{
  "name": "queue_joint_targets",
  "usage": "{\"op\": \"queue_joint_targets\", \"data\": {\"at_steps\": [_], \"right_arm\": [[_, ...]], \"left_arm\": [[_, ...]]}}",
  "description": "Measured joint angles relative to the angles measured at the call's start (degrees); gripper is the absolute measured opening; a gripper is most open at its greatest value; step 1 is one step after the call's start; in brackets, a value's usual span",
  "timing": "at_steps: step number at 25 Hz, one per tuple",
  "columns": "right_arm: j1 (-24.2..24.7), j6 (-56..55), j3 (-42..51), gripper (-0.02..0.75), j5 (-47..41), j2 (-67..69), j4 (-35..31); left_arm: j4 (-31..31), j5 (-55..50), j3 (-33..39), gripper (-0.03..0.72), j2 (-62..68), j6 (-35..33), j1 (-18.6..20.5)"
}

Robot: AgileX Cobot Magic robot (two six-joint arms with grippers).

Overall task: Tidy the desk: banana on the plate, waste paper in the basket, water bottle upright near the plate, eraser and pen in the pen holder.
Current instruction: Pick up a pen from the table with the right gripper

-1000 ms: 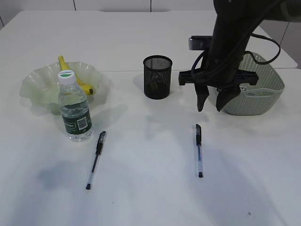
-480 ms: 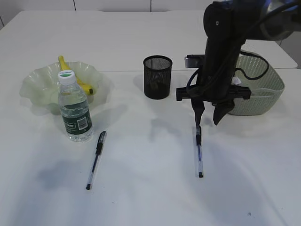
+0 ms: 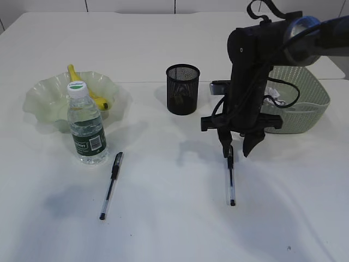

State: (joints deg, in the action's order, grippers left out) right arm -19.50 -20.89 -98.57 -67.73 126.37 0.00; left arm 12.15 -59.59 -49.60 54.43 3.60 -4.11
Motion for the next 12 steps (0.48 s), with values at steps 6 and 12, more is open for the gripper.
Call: {"op": "queue_joint_targets", "data": {"at_steps": [6, 12], "right_arm": [[0.00, 0.12, 0.00, 0.342, 2.89, 0.48, 0.00], [0.00, 0.12, 0.00, 0.341, 3.77, 1.47, 0.00]], "left_arm": [[0.00, 0.22, 0.00, 0.455, 0.00, 0.00, 0.00], [0.00, 0.56, 0.00, 0.450, 0.00, 0.00, 0.00]]}}
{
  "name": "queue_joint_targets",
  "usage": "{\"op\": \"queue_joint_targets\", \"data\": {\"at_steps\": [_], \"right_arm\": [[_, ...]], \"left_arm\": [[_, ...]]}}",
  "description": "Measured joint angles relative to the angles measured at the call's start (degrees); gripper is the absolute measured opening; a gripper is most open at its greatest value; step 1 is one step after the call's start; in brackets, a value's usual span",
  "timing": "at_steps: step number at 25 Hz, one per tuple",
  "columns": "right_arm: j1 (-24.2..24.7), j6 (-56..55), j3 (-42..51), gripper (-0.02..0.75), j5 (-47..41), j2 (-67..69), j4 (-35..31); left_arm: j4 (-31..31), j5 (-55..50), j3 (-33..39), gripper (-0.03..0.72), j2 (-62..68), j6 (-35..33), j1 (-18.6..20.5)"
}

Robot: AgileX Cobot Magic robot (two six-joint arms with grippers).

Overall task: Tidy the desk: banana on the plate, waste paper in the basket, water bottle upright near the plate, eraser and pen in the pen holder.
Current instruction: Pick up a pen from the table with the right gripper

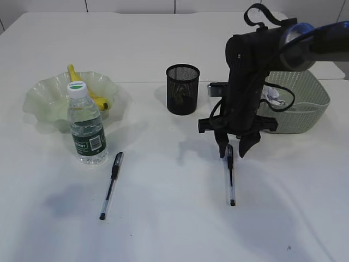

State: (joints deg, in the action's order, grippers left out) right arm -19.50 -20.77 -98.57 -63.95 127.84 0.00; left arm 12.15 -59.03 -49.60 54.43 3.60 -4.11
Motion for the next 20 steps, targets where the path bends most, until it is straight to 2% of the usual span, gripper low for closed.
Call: {"op": "queue_joint_targets", "data": {"at_steps": [20], "right_arm": [[0.00, -0.98, 0.00, 0.340, 1.68, 2.19, 0.00]], "left_arm": [[0.00, 1.85, 0.00, 0.447, 0.00, 0.00, 0.00]]}}
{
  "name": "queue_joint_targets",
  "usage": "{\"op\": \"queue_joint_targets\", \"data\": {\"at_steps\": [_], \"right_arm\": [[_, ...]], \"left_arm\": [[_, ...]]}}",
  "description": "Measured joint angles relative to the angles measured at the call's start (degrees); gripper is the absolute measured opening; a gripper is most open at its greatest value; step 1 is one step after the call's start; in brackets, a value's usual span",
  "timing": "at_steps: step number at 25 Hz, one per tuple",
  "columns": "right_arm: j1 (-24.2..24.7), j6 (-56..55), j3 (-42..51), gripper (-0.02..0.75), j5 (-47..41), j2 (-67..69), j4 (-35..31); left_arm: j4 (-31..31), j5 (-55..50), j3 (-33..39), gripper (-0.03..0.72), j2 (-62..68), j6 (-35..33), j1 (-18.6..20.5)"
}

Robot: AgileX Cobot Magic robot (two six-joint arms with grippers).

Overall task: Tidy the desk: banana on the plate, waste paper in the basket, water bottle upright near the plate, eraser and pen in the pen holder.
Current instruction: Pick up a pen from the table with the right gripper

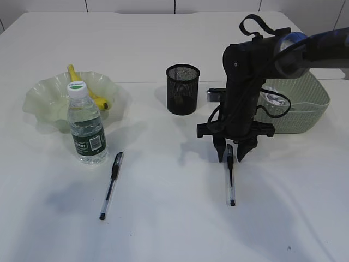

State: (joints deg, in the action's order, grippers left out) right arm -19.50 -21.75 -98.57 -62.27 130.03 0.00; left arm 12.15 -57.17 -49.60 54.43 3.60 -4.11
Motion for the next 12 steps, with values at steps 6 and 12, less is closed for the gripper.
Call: {"op": "queue_joint_targets", "data": {"at_steps": [6, 12], "right_arm": [[0.00, -0.12, 0.00, 0.340, 0.00, 0.72, 0.00], [0.00, -0.12, 0.00, 0.295, 0.00, 0.72, -0.32]], "left_arm": [[0.00, 0.56, 0.00, 0.447, 0.00, 0.00, 0.00], [0.00, 0.65, 0.00, 0.445, 0.00, 0.00, 0.00]]}}
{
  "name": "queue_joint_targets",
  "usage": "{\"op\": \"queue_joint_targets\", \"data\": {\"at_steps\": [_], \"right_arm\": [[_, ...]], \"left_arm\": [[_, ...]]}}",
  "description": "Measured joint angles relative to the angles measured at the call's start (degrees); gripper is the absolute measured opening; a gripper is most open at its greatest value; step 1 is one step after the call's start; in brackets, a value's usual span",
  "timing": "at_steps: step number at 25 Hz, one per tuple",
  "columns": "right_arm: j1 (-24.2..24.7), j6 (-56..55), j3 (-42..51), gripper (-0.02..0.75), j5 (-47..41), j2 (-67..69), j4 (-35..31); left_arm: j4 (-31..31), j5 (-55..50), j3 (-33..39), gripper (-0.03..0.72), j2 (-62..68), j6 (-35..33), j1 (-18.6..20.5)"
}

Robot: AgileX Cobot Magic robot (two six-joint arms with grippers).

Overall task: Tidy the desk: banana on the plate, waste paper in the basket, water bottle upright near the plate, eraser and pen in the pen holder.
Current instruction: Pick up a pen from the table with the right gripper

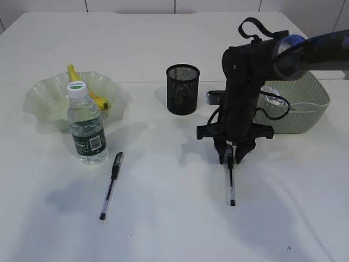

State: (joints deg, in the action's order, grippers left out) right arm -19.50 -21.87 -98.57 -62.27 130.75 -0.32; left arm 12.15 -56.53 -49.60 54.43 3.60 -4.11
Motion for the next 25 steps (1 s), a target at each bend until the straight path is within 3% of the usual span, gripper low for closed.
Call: {"op": "queue_joint_targets", "data": {"at_steps": [7, 25], "right_arm": [[0.00, -0.11, 0.00, 0.117, 0.00, 0.00, -0.09], [0.00, 4.82, 0.00, 0.059, -0.66, -1.78, -0.84]], "left_arm": [[0.00, 0.04, 0.00, 0.443, 0.00, 0.00, 0.00], [0.00, 0.13, 0.00, 0.443, 0.00, 0.00, 0.00]]}}
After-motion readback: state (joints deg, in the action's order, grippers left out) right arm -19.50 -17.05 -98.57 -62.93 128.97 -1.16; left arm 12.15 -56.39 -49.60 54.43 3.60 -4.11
